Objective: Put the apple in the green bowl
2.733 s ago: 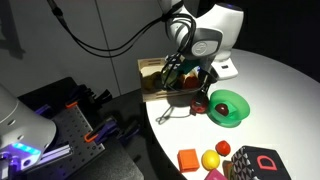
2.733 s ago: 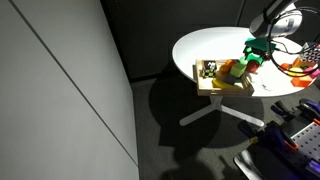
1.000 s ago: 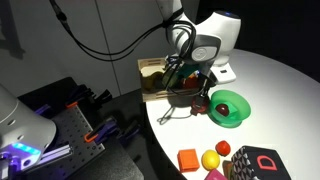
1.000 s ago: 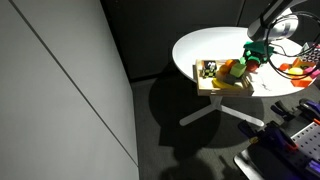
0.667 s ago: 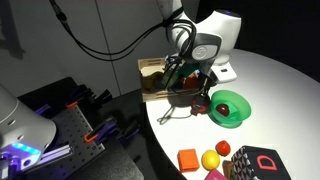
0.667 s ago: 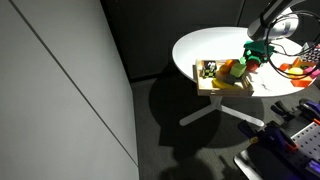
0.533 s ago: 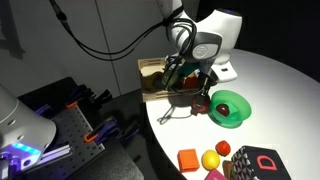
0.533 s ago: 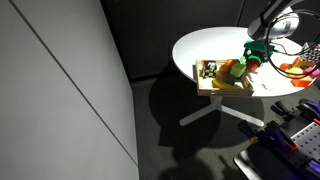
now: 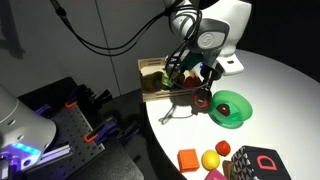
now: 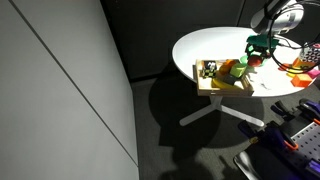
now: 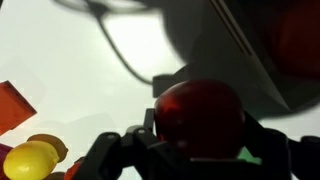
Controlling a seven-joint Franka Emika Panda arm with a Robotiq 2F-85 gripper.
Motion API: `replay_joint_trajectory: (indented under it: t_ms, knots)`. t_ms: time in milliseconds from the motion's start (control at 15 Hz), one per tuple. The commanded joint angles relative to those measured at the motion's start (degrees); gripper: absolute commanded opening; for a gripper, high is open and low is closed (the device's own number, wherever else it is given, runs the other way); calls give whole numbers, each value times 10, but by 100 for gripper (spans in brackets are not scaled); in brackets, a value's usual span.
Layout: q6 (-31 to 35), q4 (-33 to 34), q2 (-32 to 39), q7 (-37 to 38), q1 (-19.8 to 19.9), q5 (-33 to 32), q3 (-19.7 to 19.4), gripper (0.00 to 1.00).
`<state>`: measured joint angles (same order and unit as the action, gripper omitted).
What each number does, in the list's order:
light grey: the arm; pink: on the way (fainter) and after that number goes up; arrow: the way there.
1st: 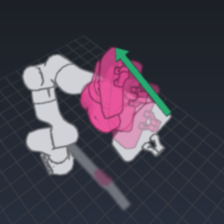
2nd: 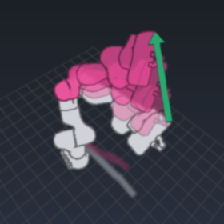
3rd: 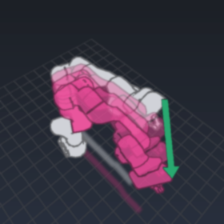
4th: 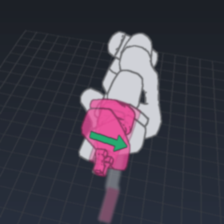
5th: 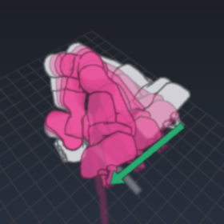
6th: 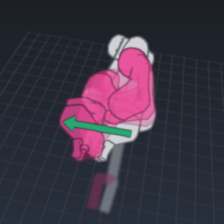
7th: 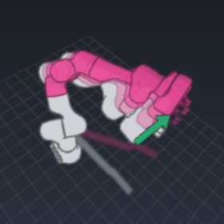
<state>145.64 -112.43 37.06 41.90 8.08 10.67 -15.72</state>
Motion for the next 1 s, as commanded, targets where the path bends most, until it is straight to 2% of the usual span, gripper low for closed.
replay_joint_trajectory:
  t_ms: [0, 400, 933]
  knots:
    - [-39, -11, -40, -22, 0, -8, -5, 56]
    - [-65, -6, -68, -16, -5, -20, -15, 56]
    - [-75, 16, -55, -7, 2, -32, -27, 56]
